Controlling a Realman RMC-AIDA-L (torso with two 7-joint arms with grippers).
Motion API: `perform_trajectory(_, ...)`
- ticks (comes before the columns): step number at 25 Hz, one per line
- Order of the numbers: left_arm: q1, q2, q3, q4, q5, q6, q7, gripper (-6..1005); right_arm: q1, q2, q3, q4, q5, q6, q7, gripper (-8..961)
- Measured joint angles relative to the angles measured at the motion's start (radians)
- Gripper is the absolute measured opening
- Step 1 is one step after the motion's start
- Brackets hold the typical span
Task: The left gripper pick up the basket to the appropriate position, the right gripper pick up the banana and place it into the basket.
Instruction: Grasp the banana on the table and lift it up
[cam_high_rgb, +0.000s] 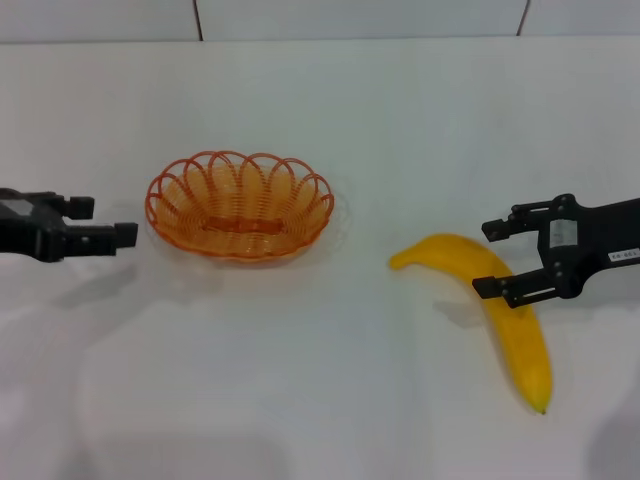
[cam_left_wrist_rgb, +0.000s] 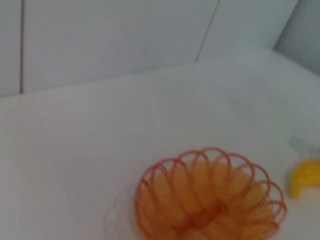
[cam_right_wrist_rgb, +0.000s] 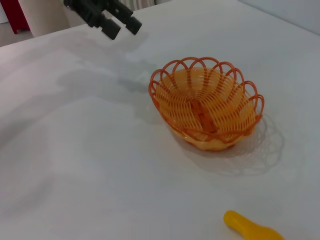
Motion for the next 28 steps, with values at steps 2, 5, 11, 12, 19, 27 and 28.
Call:
perform_trajectory(2, 0.017, 0.000, 0.040, 0.050, 0.002, -0.001, -0.030, 813, 0.000, 0.000, 0.001, 0.000, 0.000, 0.000, 0.000, 819)
perform_trajectory(5, 0.050, 0.000, 0.079, 0.119, -0.006, -0.003, -0.056, 813, 0.000, 0.002, 0.001, 0.000, 0.000, 0.000, 0.000, 819)
perform_trajectory(11, 0.107, -0.004, 0.131, 0.225, -0.020, -0.005, -0.078, 813, 0.000, 0.003, 0.004, 0.000, 0.005, 0.000, 0.012, 819)
perform_trajectory(12, 0.117, -0.005, 0.140, 0.239, -0.030, -0.005, -0.082, 813, 0.000, 0.003, 0.004, -0.001, 0.005, 0.000, 0.016, 819)
perform_trajectory(19, 0.162, -0.003, 0.153, 0.309, -0.063, -0.006, -0.141, 813, 0.000, 0.003, 0.004, -0.006, 0.006, 0.000, 0.024, 819)
perform_trajectory(27, 0.182, -0.002, 0.156, 0.311, -0.062, -0.005, -0.148, 812, -0.005, 0.014, 0.001, -0.045, 0.012, 0.000, 0.068, 819)
perform_trajectory(28, 0.182, -0.002, 0.157, 0.307, -0.062, -0.005, -0.144, 812, -0.007, 0.017, -0.001, -0.056, 0.012, 0.000, 0.075, 819)
